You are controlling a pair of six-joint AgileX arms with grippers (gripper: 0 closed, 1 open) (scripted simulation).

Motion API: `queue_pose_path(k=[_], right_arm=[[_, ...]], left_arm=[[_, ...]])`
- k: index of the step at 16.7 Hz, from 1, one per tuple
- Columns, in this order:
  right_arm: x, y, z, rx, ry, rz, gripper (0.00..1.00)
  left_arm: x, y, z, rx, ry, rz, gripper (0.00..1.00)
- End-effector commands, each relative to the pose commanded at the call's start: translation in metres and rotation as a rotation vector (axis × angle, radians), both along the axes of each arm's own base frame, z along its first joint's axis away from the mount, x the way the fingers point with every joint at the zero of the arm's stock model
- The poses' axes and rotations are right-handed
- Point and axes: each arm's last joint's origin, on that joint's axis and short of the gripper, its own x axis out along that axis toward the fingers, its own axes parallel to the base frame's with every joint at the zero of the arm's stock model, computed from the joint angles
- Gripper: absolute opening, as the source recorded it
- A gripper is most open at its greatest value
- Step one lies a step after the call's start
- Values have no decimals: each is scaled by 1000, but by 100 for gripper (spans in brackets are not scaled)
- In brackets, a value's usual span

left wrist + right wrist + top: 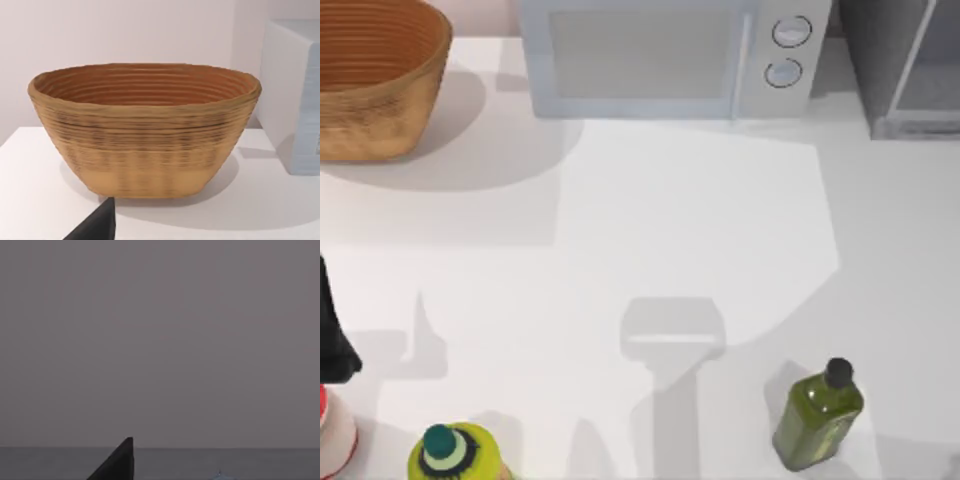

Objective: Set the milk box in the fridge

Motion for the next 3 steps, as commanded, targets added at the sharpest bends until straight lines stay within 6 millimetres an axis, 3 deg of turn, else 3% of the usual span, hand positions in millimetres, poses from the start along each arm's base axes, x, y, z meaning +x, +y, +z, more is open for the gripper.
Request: queue_pose_path(k=[3], right_arm=[[0,0,0,0,0,0,100]], left_arm=[[0,0,0,0,0,0,100]])
